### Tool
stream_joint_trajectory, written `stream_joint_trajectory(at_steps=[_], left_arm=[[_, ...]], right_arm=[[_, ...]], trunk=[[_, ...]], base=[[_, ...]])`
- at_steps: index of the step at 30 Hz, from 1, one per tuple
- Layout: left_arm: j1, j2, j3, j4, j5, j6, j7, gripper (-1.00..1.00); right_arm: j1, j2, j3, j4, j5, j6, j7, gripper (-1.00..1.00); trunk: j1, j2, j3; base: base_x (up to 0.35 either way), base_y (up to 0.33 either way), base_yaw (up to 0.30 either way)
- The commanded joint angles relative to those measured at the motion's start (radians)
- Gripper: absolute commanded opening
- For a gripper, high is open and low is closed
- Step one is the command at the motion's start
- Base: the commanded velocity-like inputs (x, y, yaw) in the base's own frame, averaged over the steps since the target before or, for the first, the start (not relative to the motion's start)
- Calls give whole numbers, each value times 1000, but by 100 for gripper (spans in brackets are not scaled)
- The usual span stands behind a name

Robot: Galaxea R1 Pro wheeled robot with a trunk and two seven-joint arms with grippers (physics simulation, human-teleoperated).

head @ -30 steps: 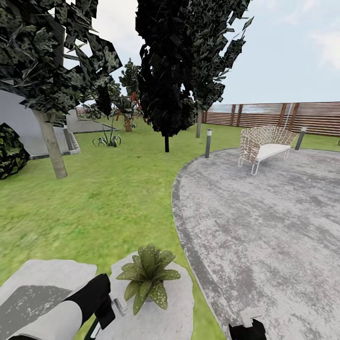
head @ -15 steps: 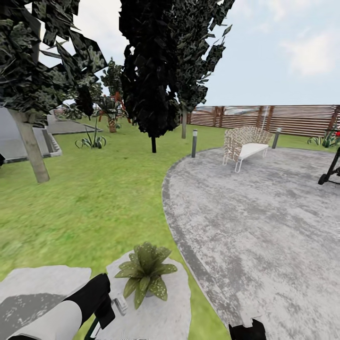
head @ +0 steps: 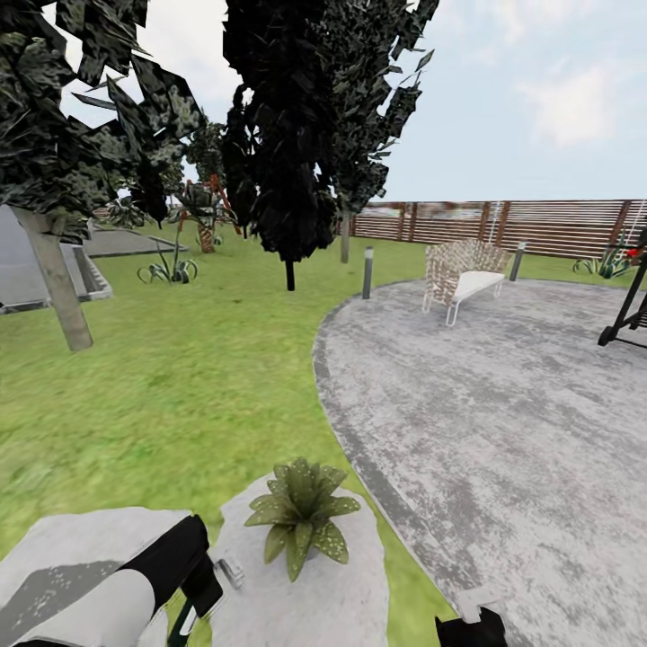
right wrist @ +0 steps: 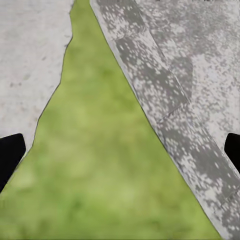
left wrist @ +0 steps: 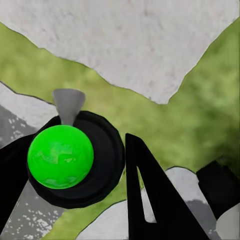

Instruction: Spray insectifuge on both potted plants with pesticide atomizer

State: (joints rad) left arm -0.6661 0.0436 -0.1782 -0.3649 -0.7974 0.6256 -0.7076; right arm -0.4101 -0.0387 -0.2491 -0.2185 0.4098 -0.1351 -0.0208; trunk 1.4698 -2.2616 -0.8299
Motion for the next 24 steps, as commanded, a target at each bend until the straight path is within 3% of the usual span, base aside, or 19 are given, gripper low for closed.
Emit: stream_joint_trajectory(at_steps=[1, 14, 20, 24], left_arm=[[0, 0, 2, -7, -8, 1, -9, -100], [1, -4, -3, -10, -12, -1, -9, -100], [15, 1, -6, 2, -23, -2, -8, -100], [38, 0, -7, 1, -52, -3, 39, -100]], right_arm=[[-1, 0, -7, 2, 10, -4, -2, 100], [-1, 0, -7, 1, 11, -4, -4, 100], [-1, 0, -7, 2, 11, -4, -4, 100], [-1, 0, -7, 2, 11, -4, -4, 100]], trunk=[[0, 0, -1], [0, 0, -1], [0, 0, 4], [0, 0, 7]], base=[[75, 311, 0], [246, 215, -8], [166, 24, -190], [9, 1, -220]])
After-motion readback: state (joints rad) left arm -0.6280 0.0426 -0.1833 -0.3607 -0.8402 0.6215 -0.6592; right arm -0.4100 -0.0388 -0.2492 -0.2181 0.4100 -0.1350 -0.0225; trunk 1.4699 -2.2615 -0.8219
